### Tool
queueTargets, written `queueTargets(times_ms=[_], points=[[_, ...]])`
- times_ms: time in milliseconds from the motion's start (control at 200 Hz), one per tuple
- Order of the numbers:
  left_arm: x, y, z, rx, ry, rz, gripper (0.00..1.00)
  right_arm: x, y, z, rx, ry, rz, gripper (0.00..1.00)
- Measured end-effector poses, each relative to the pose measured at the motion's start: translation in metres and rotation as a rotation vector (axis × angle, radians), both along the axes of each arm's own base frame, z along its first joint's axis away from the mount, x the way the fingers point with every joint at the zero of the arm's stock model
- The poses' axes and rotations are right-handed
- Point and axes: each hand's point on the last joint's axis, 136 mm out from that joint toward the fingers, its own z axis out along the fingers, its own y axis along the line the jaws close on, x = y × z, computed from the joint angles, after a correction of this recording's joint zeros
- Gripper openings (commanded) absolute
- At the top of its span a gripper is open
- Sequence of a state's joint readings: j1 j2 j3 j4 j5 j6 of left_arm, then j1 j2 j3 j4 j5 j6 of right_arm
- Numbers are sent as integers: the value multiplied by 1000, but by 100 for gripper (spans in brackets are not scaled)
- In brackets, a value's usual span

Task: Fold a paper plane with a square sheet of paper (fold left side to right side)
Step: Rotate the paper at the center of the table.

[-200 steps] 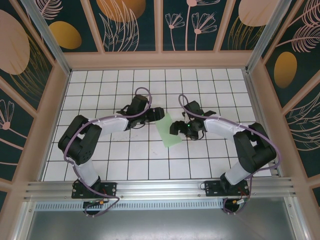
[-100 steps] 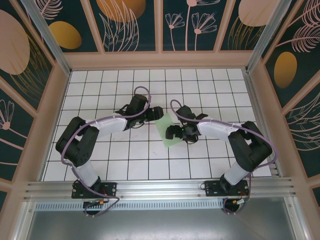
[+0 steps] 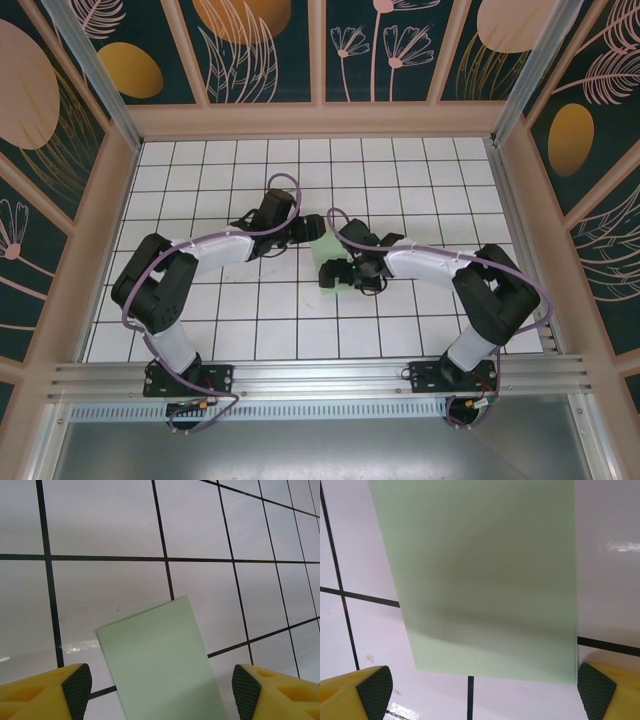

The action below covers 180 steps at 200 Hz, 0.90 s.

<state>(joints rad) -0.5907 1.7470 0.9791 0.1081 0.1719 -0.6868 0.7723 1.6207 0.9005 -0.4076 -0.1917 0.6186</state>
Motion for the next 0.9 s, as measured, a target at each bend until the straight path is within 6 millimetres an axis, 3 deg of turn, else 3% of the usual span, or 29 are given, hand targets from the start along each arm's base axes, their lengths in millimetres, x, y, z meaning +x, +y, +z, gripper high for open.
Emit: queueTargets(times_ms=[200,390,901], points=[[-6,-11,0,-44,23,-57,68,17,-8,11,39,-14,-39,97],[-7,-24,-16,-72,75,-101,66,38,-18,25,109,-39,-85,92],[-7,-28,-46,-55,127,-110,67,39,-20,22,111,-26,-88,91]])
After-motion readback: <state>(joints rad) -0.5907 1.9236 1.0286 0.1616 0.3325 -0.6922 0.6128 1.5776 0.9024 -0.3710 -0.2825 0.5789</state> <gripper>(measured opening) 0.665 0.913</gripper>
